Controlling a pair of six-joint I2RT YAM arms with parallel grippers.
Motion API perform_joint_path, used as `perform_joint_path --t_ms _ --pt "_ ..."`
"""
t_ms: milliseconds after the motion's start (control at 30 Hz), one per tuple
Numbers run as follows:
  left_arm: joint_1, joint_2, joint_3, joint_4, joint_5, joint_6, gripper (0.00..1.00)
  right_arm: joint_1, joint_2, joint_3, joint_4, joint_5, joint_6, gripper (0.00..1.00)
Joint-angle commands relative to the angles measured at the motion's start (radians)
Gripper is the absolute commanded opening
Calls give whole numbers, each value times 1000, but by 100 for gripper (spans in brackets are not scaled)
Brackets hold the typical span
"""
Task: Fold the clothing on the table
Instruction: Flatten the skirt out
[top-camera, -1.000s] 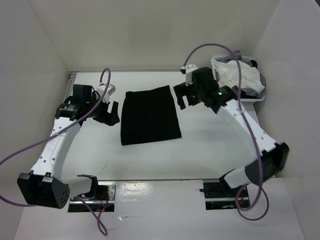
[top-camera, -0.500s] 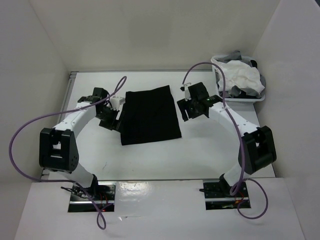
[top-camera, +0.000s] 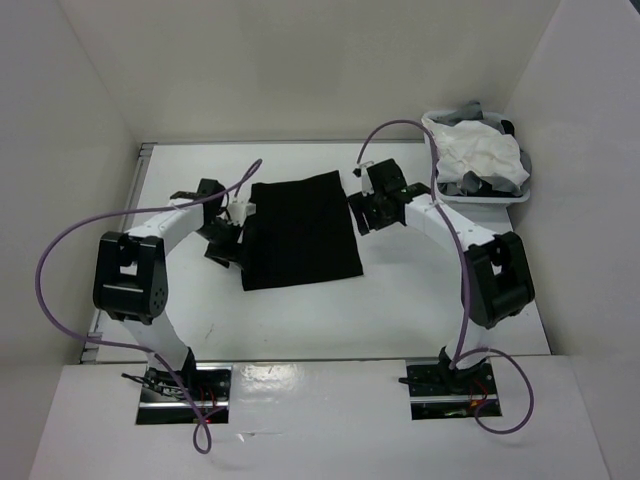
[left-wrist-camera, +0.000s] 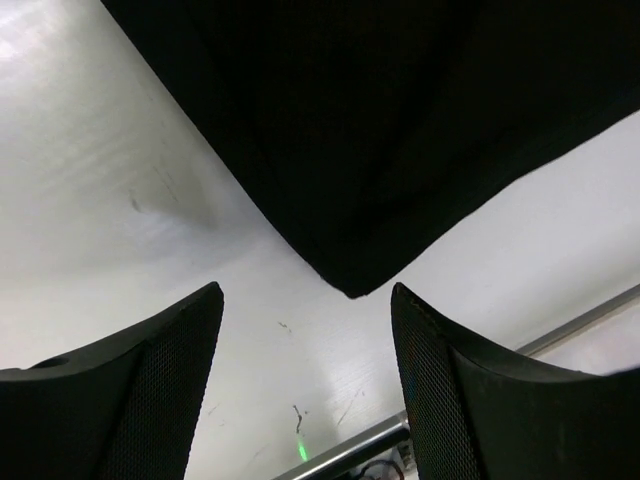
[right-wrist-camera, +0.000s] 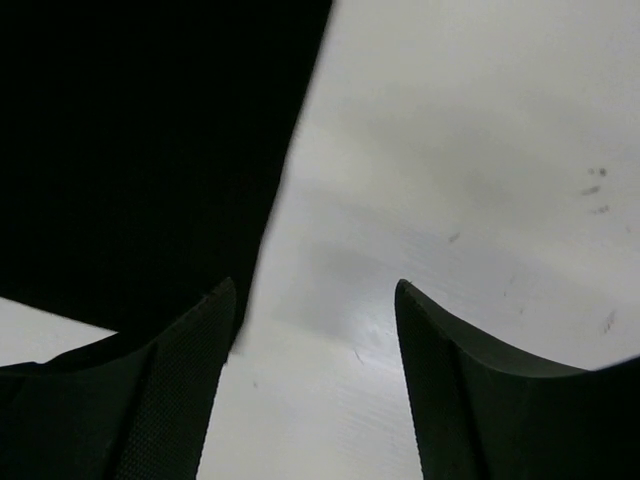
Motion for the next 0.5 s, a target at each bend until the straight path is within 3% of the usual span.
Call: perform_joint_path --t_ms 0,133,267,467 --pt "-3 -49 76 45 8 -44 75 11 65 121 61 -23 9 71" --pt "44 -148 100 87 71 -67 76 86 197 270 26 1 0 76" --pt "168 -298 53 140 132 -77 79 176 336 377 17 26 0 78" --pt "226 -470 -15 140 102 -88 85 209 504 562 -21 13 0 78"
